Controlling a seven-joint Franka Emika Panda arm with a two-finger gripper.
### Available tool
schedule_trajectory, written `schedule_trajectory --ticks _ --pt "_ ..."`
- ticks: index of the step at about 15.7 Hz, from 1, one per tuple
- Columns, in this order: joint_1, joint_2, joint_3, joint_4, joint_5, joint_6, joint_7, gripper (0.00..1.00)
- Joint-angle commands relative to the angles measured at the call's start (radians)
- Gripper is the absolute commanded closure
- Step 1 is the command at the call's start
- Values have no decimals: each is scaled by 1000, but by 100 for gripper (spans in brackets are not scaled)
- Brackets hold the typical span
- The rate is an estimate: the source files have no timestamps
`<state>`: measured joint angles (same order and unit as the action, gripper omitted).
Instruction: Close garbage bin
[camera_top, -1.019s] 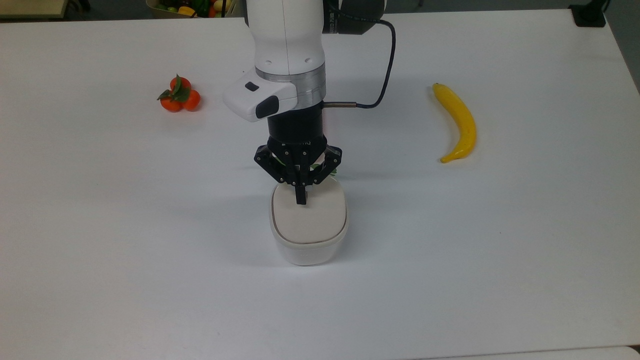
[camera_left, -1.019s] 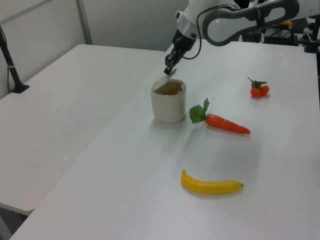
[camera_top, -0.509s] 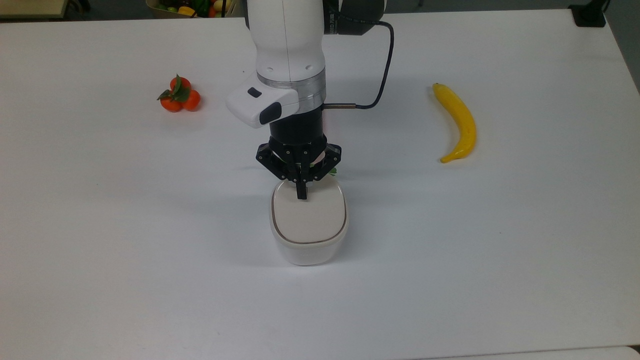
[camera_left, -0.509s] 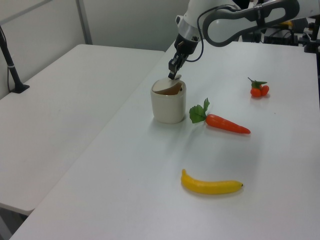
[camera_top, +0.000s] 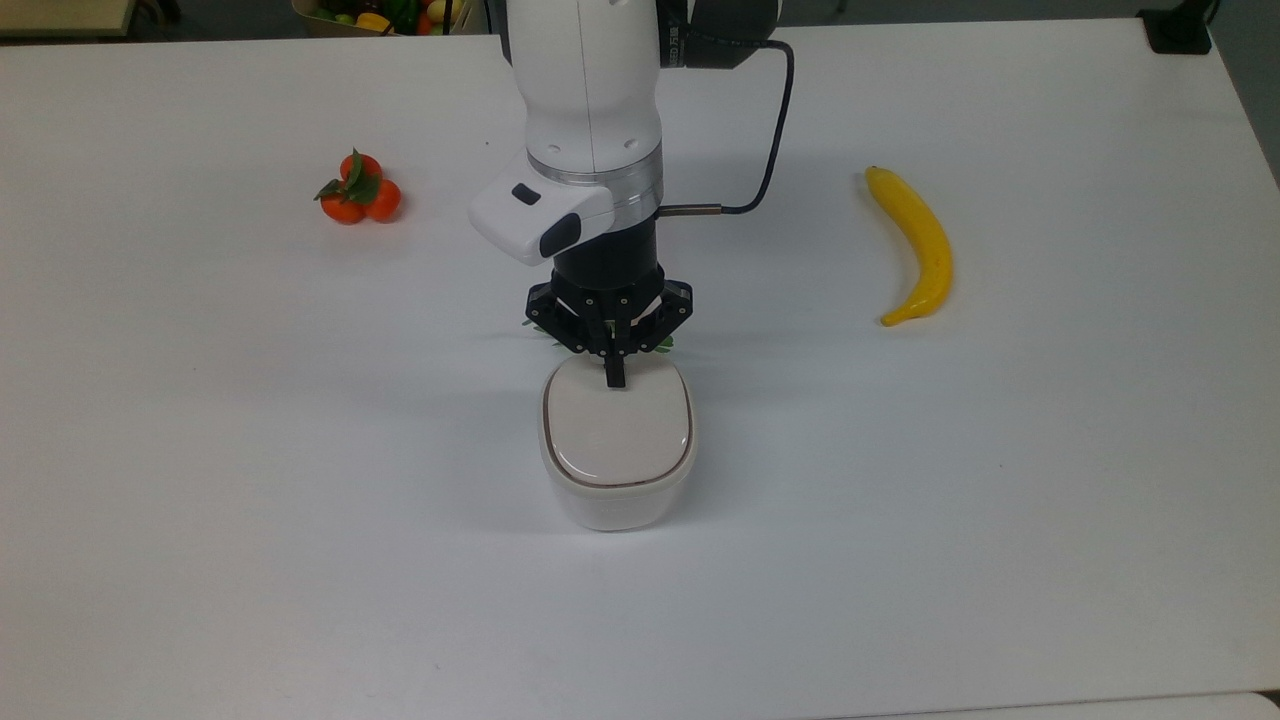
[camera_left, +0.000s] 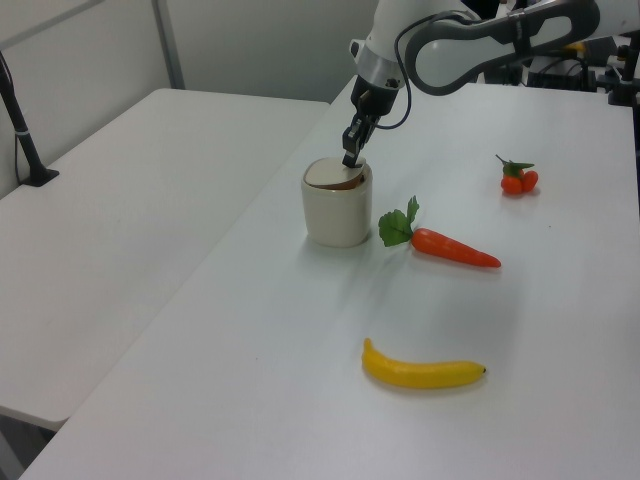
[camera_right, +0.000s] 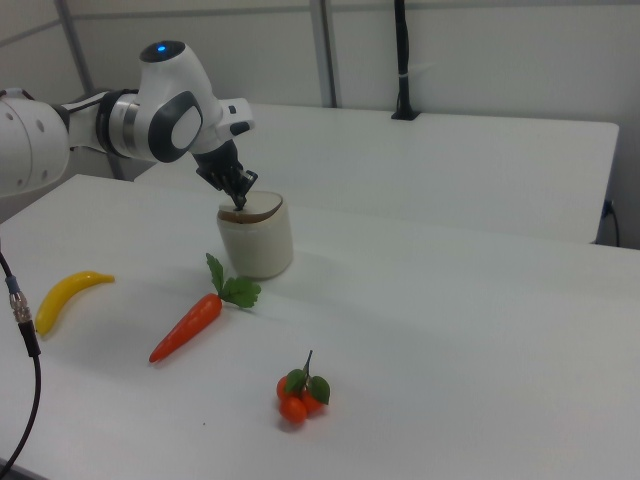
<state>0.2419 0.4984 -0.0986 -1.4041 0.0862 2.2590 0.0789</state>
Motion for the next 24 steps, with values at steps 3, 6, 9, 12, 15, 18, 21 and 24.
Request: schedule_trajectory --ticks 3,6,9,12,15,18,21,24 --pt "11 -35 4 -68 -13 -18 -39 100" --pt "11 -29 17 -76 -26 -12 -39 100" --pt "10 -21 22 -79 -36 -7 -38 100" --pt "10 -18 22 -79 -36 -6 -39 100" --pt "10 -12 22 -79 -37 2 -41 100" --pt "4 -27 23 -78 -34 -12 -36 100" --pt "-3 -78 23 -79 -28 -36 -31 100" --pt "-10 -121 23 -72 -19 -140 -28 100"
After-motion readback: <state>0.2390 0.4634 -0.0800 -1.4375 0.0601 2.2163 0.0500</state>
